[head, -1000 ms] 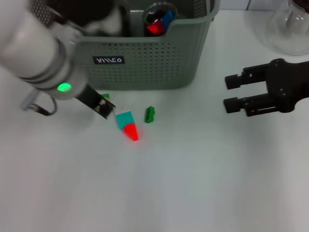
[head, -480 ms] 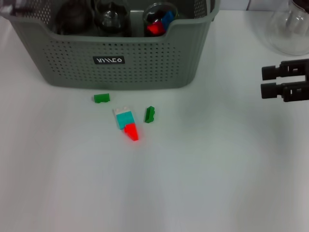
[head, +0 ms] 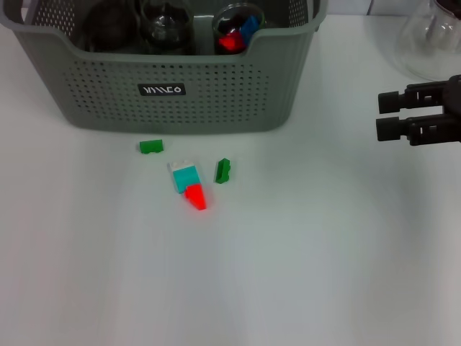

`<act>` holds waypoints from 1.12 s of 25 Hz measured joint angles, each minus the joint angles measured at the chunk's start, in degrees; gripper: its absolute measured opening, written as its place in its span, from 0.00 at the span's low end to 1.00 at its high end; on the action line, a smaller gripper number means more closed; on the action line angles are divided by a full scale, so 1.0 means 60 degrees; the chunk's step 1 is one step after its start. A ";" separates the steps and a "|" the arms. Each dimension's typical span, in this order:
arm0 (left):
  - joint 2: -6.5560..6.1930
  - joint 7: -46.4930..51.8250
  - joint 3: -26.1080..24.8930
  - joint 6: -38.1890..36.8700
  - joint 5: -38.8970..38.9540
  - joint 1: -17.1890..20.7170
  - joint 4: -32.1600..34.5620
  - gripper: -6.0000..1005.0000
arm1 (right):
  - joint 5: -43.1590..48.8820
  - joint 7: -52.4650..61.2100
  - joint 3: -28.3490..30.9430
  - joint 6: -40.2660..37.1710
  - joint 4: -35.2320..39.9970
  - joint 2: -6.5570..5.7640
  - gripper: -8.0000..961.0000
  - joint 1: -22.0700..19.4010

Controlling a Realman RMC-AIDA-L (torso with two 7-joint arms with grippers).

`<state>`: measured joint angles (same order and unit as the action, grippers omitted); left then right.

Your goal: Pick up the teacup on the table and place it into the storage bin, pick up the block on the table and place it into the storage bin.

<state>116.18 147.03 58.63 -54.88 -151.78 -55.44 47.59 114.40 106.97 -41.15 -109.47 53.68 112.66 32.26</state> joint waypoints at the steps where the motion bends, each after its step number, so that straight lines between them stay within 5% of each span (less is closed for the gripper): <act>1: -0.0004 0.0001 0.0000 0.0183 -0.0092 -0.0093 -0.0236 0.21 | 0.0001 0.0017 0.0000 -0.0001 -0.0001 0.0002 0.74 0.0009; 12: 0.0170 0.0232 0.0018 0.0732 -0.0639 -0.0120 0.0042 0.21 | 0.0002 0.0043 0.0026 0.0015 -0.0012 0.0061 0.74 0.0037; 21: 0.0260 0.0230 -0.0106 0.0352 -0.0647 0.0232 0.1017 0.53 | -0.0001 -0.0002 0.0032 -0.0010 -0.0012 0.0100 0.74 0.0030; 25: 0.0563 -0.0711 -0.0752 -0.1042 0.1799 0.1685 0.4064 0.69 | 0.0006 -0.0108 0.0000 -0.0005 -0.0012 0.0121 0.74 0.0020; 28: 0.0587 -0.2101 -0.1069 -0.2315 0.4610 0.2713 0.5375 0.76 | 0.0003 -0.0224 0.0050 -0.0004 -0.0023 0.0121 0.74 -0.0006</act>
<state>119.71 134.43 52.22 -68.77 -124.12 -39.17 79.84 114.41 105.62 -40.85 -109.50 53.54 113.38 32.22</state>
